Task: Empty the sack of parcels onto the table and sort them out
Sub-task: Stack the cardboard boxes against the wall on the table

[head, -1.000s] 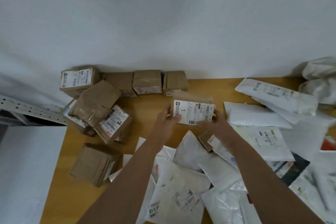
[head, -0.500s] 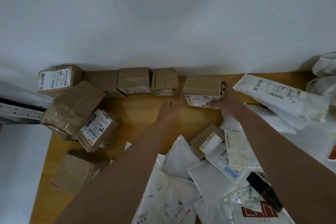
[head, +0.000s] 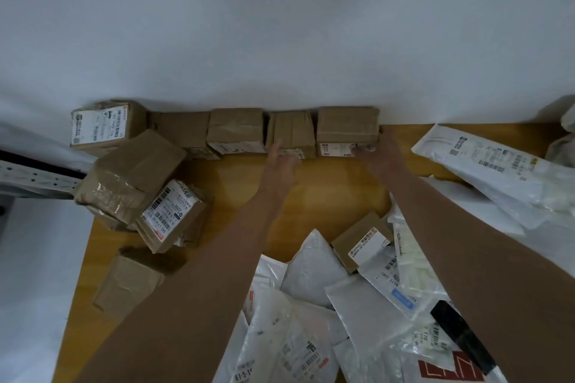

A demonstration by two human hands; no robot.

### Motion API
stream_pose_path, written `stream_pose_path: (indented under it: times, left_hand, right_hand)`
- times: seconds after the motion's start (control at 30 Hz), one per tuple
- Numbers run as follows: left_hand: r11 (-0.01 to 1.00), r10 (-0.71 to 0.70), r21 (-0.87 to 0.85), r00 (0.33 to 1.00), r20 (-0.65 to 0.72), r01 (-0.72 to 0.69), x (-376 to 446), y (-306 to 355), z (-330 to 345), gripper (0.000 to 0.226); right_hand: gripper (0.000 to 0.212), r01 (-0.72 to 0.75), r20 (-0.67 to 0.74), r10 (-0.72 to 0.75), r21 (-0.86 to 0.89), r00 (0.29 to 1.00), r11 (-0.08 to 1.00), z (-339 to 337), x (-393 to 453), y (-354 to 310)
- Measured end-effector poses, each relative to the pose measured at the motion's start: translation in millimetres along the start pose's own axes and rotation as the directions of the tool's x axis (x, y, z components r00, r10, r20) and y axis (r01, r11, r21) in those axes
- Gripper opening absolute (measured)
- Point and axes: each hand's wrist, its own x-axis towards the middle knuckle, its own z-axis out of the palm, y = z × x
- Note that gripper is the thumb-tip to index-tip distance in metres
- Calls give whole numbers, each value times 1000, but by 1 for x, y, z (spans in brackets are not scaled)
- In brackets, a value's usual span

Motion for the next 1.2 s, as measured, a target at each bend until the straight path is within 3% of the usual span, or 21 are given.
stream_pose_path:
  times: [0.17,0.4,0.5,0.57,0.63,0.73,0.87,0.97,1.07,1.2]
  left_hand:
    - [1000,-18,-3,1000,11,18,-4,0,-2,63]
    - [999,-7,36,1000,-24,8,-22,-8,-17,45]
    - [998,18,62,995,-100,-12,-31,-15,-28,33]
    - [988,87,139,977,-193,-60,-37,-19,-35,21]
    - [975,160,197,945,-287,-105,-50,-24,-51,19]
    - [923,344,310,847,-405,-227,-71,-18,-77,10]
    - [857,505,370,726,-467,-358,-89,-11,-118,22]
    - [806,592,368,616,-519,-464,-103,-5,-156,23]
    - [854,506,281,574,-644,-437,-108,4,-193,27]
    - [968,152,7,563,-812,-251,-98,8,-247,46]
  right_hand:
    - [48,-59,-31,59,-1,998,998,9,7,-5]
    - [77,-127,-76,134,91,988,988,18,0,-9]
    - [87,-226,-160,237,84,958,970,28,-19,-13]
    - [82,-268,-227,272,48,935,962,38,-38,-18]
    - [76,-240,-286,215,-57,934,969,54,-60,-23]
    - [87,-194,-283,208,75,936,978,83,-91,-38]
    - [79,-135,-128,133,-8,983,991,126,-130,-68]
    - [65,-12,21,13,-44,1000,999,158,-153,-102]
    - [23,78,151,-66,-75,986,994,184,-170,-139]
    - [19,124,228,-98,-103,969,987,219,-181,-170]
